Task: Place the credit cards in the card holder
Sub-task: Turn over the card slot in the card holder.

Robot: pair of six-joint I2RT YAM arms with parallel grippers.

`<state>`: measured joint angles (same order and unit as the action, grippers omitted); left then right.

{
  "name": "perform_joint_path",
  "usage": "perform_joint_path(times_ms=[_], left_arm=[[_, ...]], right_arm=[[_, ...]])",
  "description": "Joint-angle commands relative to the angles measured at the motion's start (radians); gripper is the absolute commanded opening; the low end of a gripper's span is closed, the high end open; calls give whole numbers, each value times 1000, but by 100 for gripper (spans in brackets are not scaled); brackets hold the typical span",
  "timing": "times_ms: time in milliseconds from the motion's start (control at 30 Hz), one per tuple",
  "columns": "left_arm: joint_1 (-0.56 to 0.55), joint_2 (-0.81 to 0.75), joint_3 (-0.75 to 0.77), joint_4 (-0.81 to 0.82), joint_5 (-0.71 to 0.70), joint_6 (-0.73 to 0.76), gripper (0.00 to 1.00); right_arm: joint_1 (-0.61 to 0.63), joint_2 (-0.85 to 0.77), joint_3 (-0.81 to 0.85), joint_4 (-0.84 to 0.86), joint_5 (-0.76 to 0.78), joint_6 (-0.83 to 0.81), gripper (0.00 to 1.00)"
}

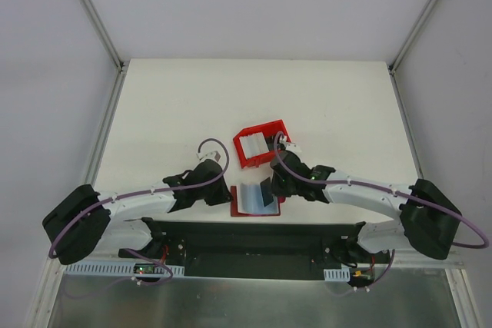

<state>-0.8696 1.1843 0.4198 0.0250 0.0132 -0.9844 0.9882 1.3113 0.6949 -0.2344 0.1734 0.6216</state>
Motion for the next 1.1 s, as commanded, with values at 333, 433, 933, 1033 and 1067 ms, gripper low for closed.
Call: perform_joint_path(times_ms=[333, 433, 933, 1033, 1067], left_arm=[[6, 139, -38, 44, -19, -42, 0], [20, 162, -49, 73, -15, -57, 0], [34, 204, -49, 108, 18, -56, 0], [35, 205, -42, 110, 21, -42, 0], [34, 204, -41, 107, 21, -39, 0]], right_arm=[[-13, 109, -6, 230, -163, 1, 1], [-14, 88, 12, 303, -219, -23, 0], [-54, -213, -23, 67, -25, -99, 1], [-80, -208, -58, 70, -57, -77, 1], [-85, -207, -69, 70, -60, -69, 0]])
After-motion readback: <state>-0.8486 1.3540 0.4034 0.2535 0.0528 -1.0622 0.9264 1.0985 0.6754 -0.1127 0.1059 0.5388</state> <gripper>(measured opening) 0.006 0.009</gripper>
